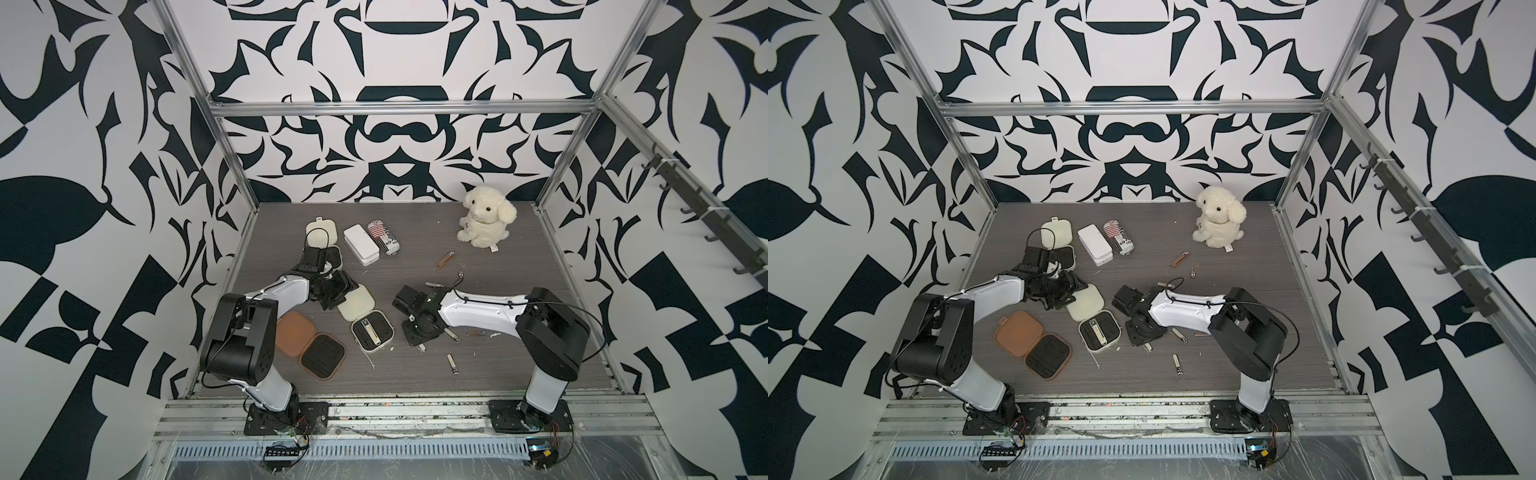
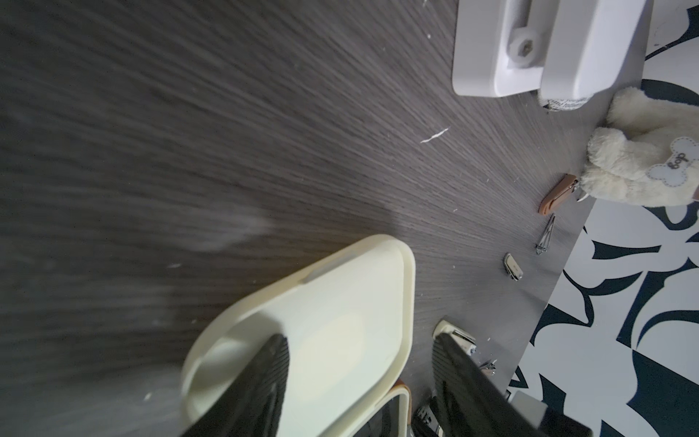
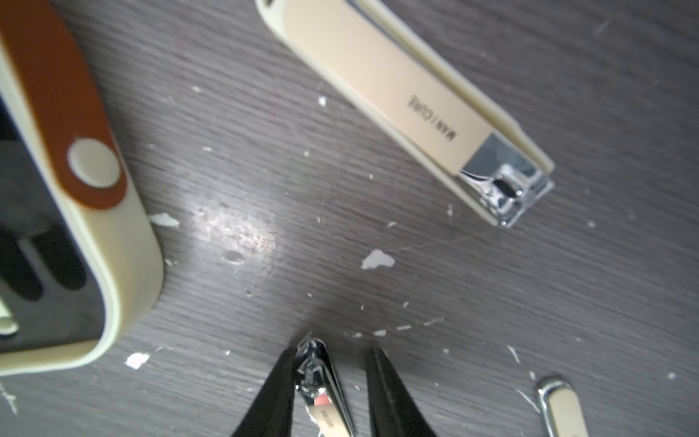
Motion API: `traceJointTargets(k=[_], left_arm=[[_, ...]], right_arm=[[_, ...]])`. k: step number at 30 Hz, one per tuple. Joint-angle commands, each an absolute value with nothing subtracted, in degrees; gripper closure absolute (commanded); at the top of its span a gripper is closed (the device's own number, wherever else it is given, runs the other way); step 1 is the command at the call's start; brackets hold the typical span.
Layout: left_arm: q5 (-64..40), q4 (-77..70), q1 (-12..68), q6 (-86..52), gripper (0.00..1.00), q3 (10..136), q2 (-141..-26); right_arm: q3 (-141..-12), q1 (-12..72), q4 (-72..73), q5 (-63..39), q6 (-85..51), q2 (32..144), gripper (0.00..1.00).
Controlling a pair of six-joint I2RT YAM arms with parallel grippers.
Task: Organize nail clipper sets
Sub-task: Pick up the nail clipper from the center of the board.
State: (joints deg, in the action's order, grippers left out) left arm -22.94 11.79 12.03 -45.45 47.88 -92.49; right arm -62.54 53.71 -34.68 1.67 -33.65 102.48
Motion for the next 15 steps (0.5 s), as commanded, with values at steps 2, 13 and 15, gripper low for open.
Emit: traceJointTargets(k=[2,13,15], left_arm=[[-22.6,12.4,12.2,-45.7,0.35,48.7,-93.9],[-22.5,12.2,12.2,-45.6,0.36,48.7,-94.5],[-22.4,12.1,12.2,-45.5,0.35,48.5,-94.6]], right_arm=[[-64.1,53.5,-35.9,1.4,-33.2,102.1,0.72],[-67.0,53.5,-37.1,2.2,-32.4,101.0,0.9],[-69.4,53.5,-38.1,2.9,-31.7,100.7,0.92]])
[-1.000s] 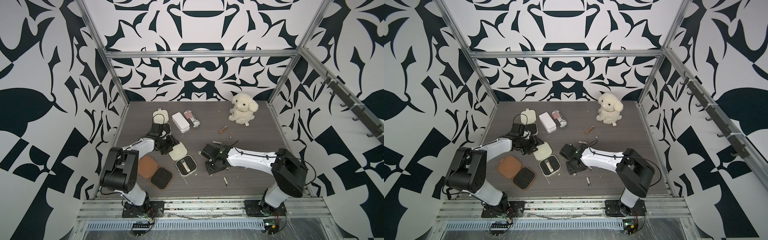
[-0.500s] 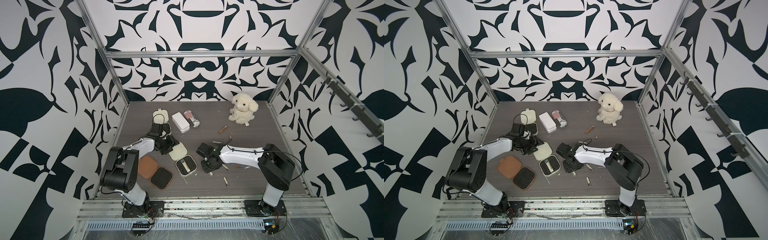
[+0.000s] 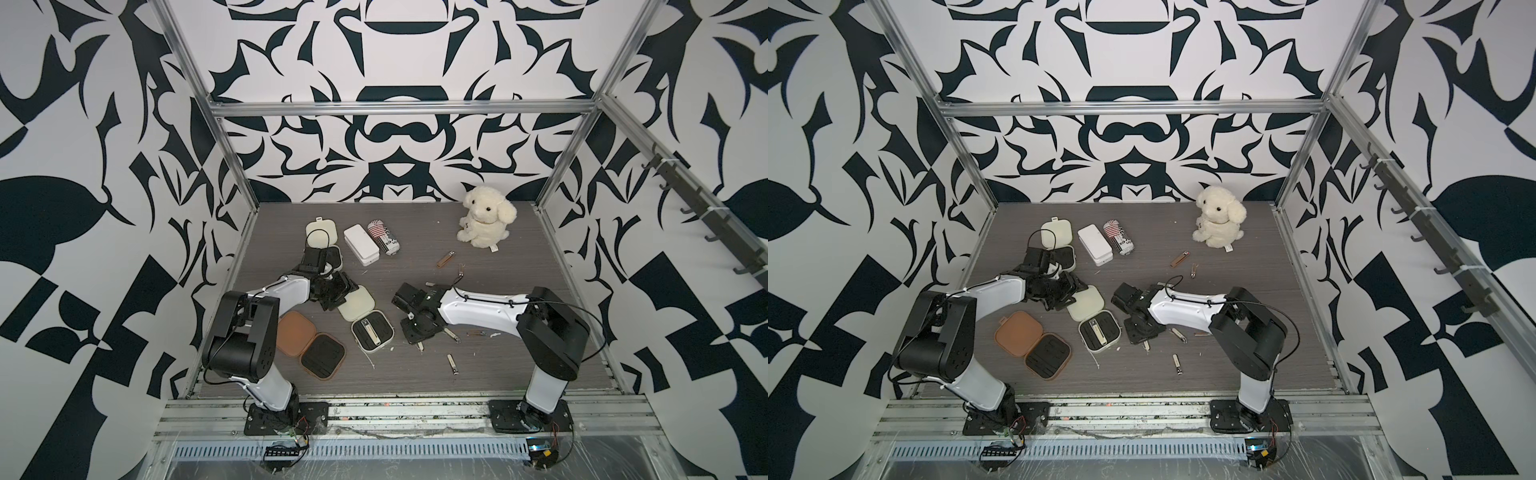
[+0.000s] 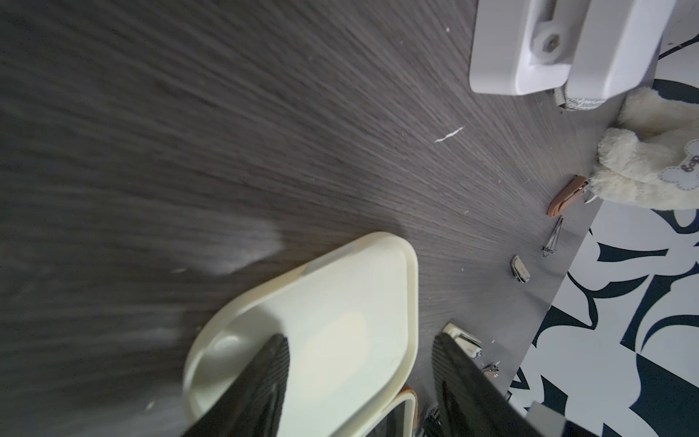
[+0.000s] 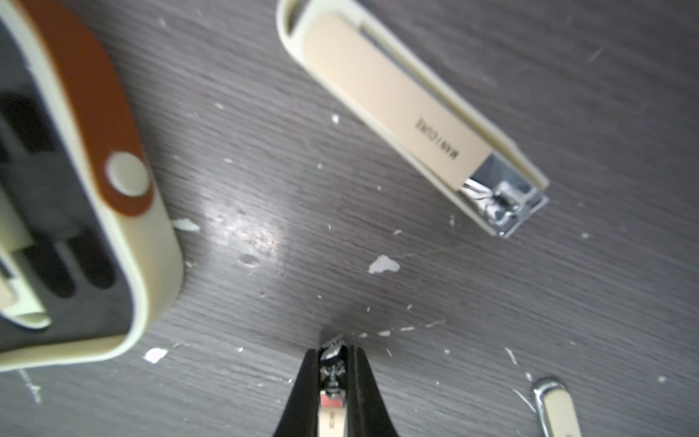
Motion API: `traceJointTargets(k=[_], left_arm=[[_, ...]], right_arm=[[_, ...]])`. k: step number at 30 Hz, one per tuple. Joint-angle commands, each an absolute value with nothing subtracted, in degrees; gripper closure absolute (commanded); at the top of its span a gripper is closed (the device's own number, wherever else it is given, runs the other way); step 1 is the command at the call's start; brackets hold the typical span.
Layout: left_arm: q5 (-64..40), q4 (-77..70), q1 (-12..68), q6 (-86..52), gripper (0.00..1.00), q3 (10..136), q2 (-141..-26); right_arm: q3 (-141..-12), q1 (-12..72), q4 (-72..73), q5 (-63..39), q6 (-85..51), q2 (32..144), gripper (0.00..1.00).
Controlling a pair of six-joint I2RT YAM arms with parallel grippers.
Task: Organize nail clipper sets
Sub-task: Pick up the nail clipper from the center of the board, then place the nail clipper in the storage box.
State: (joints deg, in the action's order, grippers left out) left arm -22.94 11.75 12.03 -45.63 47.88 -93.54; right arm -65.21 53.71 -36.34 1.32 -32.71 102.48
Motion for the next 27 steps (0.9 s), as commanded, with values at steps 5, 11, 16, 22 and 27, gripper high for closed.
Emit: traceJointTargets(k=[5,11,16,22,27], left_arm=[[-22.1,12.1,12.2,-45.4,0.36,48.2,-95.0],[-21.8,12.1,12.2,-45.4,0.36,48.0,-95.2],[-21.8,12.3,12.2,-45.2,0.36,47.7,-95.2],[-21.7,12.1,12.2,-45.3,0.36,47.1,-94.9],[-21.8,12.0,12.2,-45.3,0.36,47.0,-95.0]], right_arm=[[-75.3,54.3,-37.0,2.5,-30.0,102.0,0.93],[-84.2,56.3,-35.2,2.2,-27.7,109.7,0.95],[-89.1,57.2,-34.1,1.5,-26.7,114.6,0.96],[-89.5,57.4,-32.4,1.2,-27.0,115.9,0.96],[-89.3,57.9,-31.9,1.2,-27.2,116.5,0.97]])
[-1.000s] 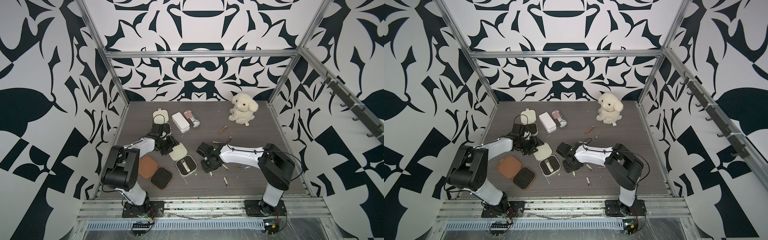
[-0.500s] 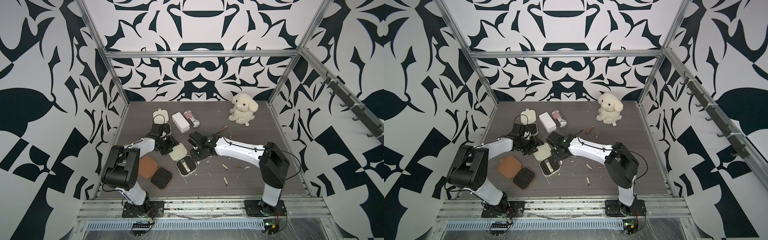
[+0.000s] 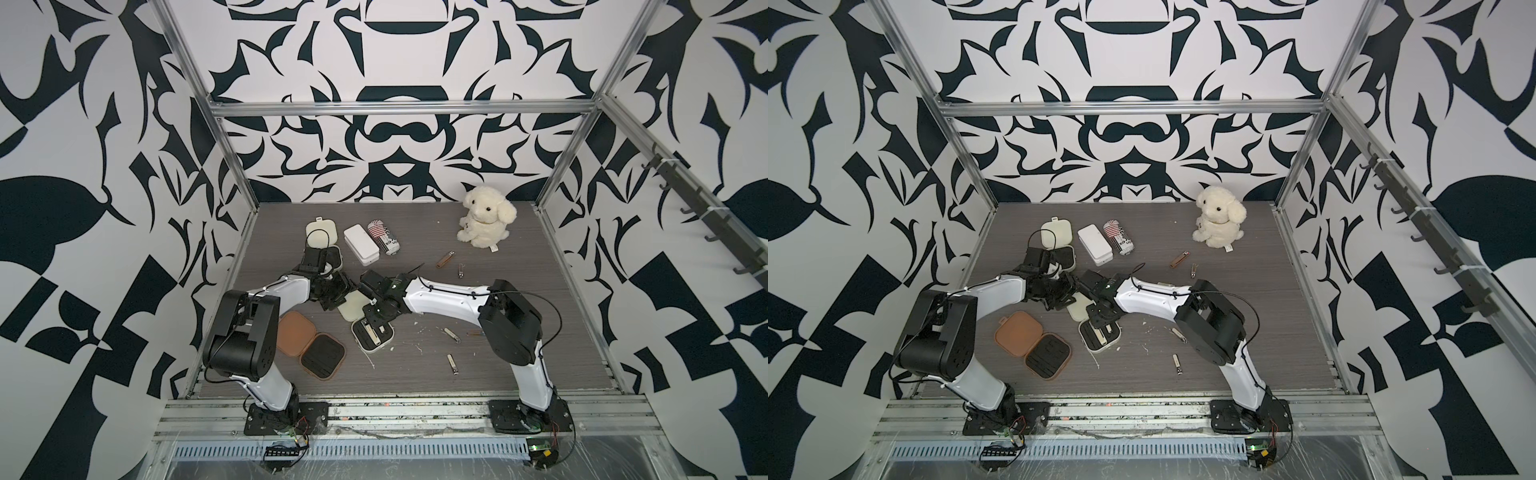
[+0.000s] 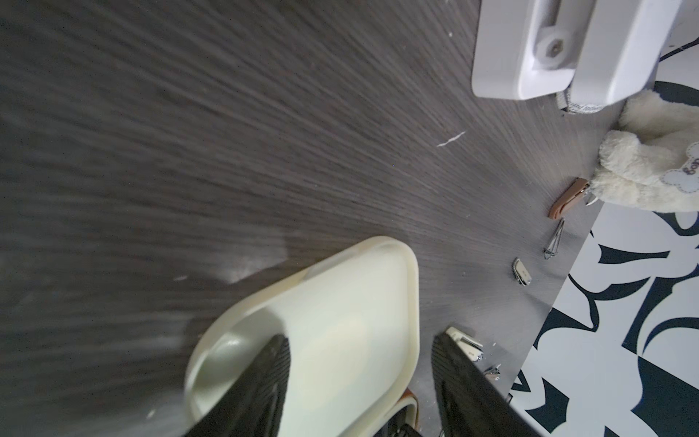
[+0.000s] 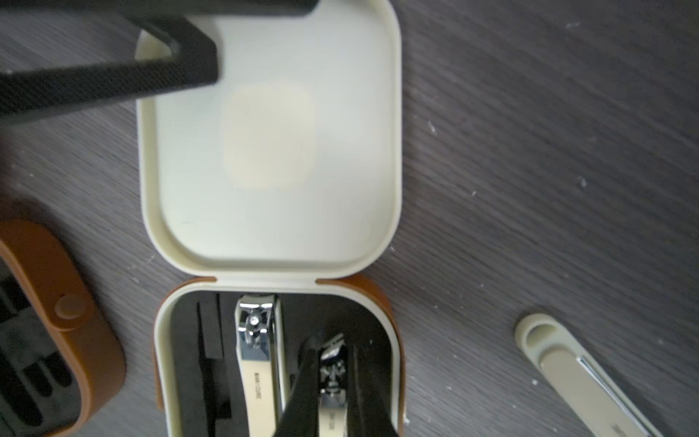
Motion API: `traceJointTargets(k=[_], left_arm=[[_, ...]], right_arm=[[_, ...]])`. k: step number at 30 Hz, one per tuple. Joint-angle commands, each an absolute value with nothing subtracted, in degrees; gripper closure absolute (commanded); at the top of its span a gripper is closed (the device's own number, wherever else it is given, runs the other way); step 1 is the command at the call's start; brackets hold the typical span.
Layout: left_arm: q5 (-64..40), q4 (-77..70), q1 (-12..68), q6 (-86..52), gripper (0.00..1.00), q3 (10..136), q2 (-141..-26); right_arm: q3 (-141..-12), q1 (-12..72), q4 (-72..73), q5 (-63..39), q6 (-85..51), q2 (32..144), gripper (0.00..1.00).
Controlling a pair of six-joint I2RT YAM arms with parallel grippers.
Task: Organize nail clipper sets
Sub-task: Place the nail clipper in the storage box.
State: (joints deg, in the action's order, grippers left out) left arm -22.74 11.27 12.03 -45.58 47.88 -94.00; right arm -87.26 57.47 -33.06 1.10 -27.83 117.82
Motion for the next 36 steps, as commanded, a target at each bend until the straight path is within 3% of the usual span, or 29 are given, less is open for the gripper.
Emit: traceJointTargets(k=[1,36], left_arm=[[-21.8,11.9,12.2,-45.3,0.36,46.9,-95.0],[-20.4,12.6,12.2,-45.4,0.36,46.9,-95.9]], right_arm=[[-89.1,57.9,-31.7,1.2,-27.3,116.5,0.97],[-83.9,58.8,-30.2,1.1,-27.8,115.7,0.98]])
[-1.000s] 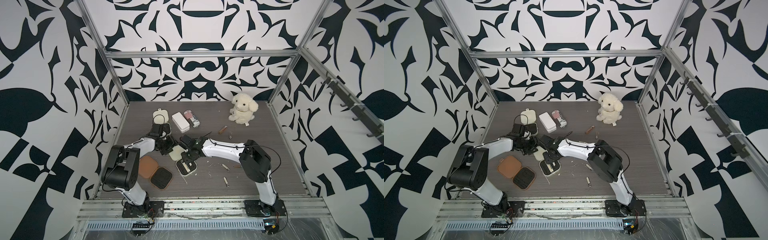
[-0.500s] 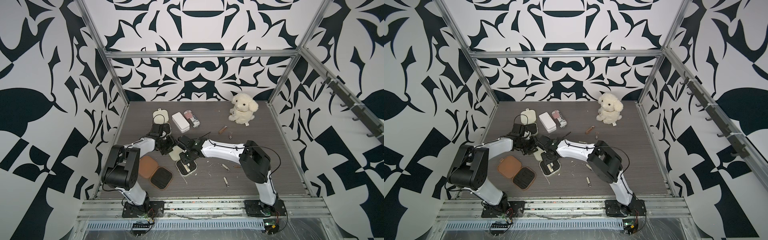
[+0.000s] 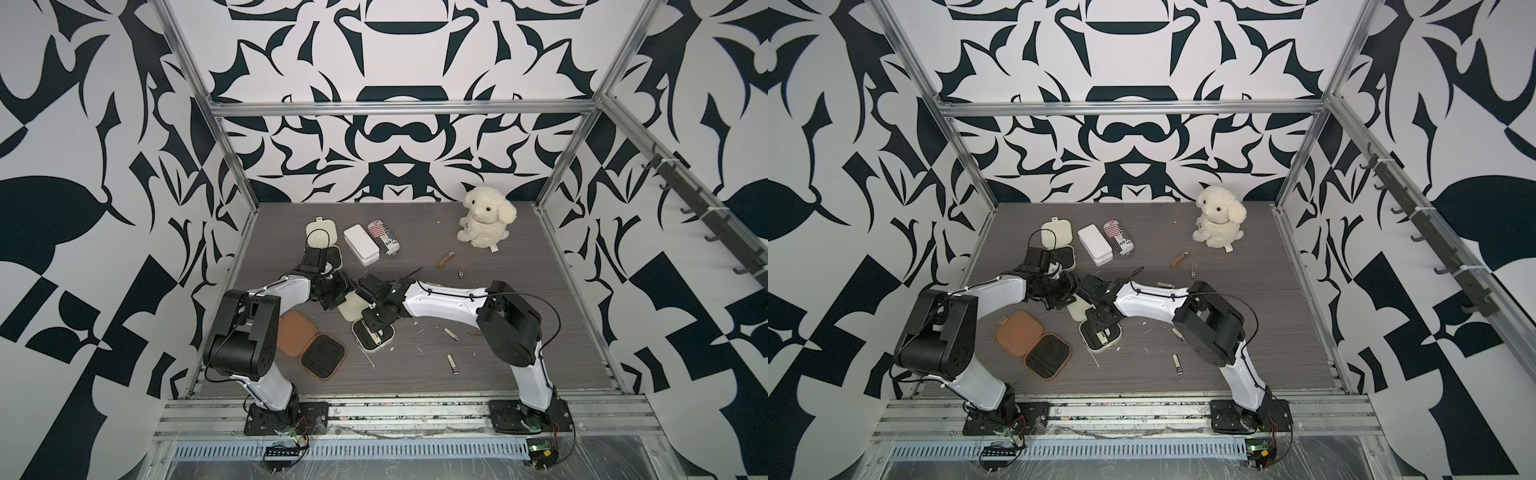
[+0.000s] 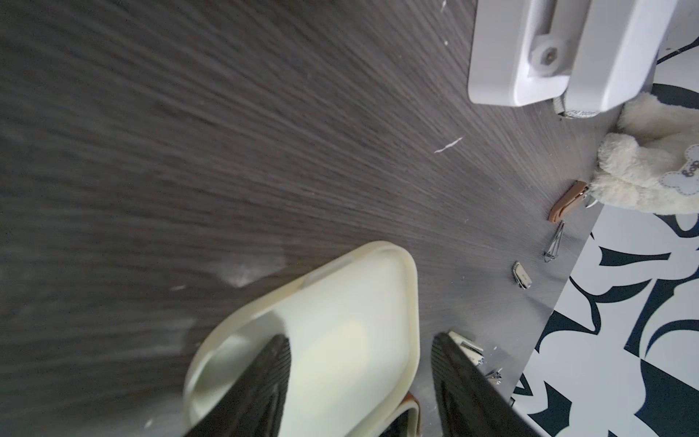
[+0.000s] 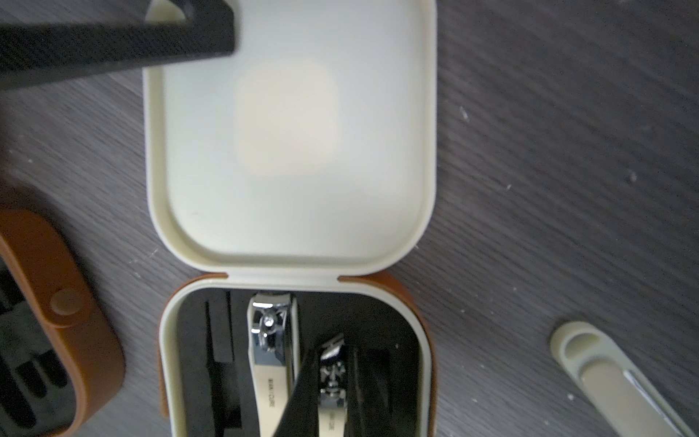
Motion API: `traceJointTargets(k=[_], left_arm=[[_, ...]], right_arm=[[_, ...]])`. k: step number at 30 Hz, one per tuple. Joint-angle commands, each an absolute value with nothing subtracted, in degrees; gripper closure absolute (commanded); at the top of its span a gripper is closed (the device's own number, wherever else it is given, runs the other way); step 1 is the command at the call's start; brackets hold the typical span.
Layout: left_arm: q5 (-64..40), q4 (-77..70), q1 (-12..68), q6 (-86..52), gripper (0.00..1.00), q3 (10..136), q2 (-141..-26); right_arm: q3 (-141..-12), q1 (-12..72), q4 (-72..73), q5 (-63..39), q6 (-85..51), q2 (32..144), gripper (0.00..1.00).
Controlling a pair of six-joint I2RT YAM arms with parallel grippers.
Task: Organize nail clipper sets
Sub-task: Place the nail clipper in the storage box.
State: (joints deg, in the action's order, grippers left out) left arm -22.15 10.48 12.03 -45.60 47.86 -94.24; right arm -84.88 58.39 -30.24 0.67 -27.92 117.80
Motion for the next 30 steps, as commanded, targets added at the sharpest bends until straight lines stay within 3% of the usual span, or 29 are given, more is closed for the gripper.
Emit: traceJointTargets(k=[1,30], left_arm=[[-20.3,12.8,12.2,-45.4,0.37,47.0,-95.9],[-19.5,14.4,12.0,-44.7,0.37,48.6,-96.6]], right_arm=[[-83.7,58.8,-30.2,1.1,-27.9,115.5,0.98],[-82.8,61.3,-35.9,2.4,-27.7,115.7,0.97]])
